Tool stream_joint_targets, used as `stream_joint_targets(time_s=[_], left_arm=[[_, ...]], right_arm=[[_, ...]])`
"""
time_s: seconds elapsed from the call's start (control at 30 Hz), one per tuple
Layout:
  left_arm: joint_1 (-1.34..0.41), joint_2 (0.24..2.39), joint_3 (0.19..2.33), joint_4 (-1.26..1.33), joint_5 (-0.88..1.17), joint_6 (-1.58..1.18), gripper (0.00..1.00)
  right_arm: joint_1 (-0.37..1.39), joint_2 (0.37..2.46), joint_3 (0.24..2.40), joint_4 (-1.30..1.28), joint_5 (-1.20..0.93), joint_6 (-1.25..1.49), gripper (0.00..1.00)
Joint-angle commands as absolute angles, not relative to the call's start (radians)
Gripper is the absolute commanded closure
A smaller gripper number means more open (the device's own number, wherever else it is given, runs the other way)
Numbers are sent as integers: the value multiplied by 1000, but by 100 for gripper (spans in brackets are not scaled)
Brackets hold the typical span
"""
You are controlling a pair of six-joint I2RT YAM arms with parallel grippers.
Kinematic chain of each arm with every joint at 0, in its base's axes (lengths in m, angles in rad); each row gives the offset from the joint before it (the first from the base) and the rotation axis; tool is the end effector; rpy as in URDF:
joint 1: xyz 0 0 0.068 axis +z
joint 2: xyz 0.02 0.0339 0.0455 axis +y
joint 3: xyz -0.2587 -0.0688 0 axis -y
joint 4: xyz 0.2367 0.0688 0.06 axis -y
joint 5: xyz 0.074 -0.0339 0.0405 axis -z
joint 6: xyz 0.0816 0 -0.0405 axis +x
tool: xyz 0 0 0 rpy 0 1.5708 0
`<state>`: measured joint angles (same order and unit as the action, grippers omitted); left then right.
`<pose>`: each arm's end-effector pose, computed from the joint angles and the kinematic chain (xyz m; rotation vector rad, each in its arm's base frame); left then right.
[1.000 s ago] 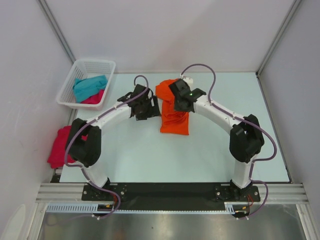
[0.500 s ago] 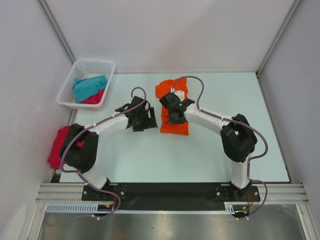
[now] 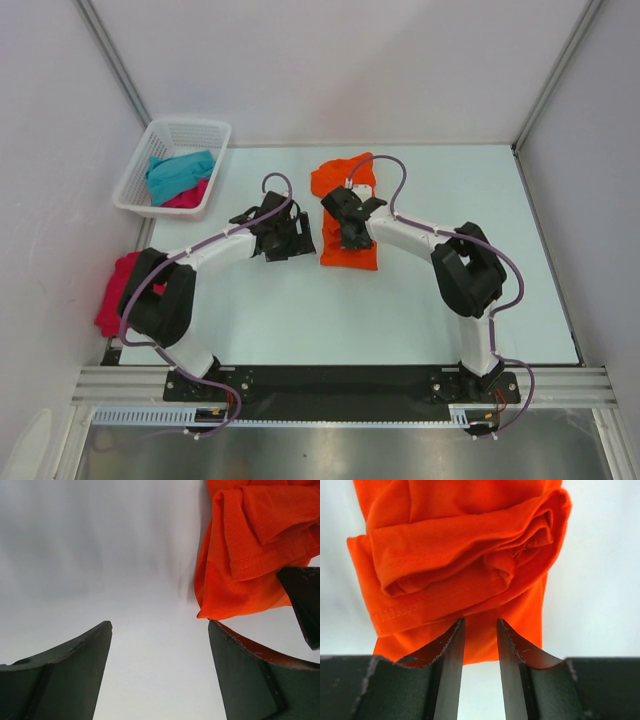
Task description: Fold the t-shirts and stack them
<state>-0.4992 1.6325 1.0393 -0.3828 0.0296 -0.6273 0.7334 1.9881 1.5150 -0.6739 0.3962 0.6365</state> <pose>0.3087 -0.1711 0.1603 -0.1556 2.6116 -0.4609 0.3363 0.2606 0.1595 -0.0136 2.5705 -0.0497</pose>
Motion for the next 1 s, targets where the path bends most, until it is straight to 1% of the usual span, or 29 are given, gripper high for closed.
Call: stream_joint_targets(time_s=[0.0,0.7,0.97], left_arm=[[-503,1606,1058,-367,15,-617,16],[-500,1643,1100,-400,2,-595,16],[-499,1651,1106,-407,2,-592,16]], right_arm=[[709,2020,1575,-646,436,634,63],[603,2235,1936,-689,442,529,64],[562,2258,2011,-709,463,489,64]])
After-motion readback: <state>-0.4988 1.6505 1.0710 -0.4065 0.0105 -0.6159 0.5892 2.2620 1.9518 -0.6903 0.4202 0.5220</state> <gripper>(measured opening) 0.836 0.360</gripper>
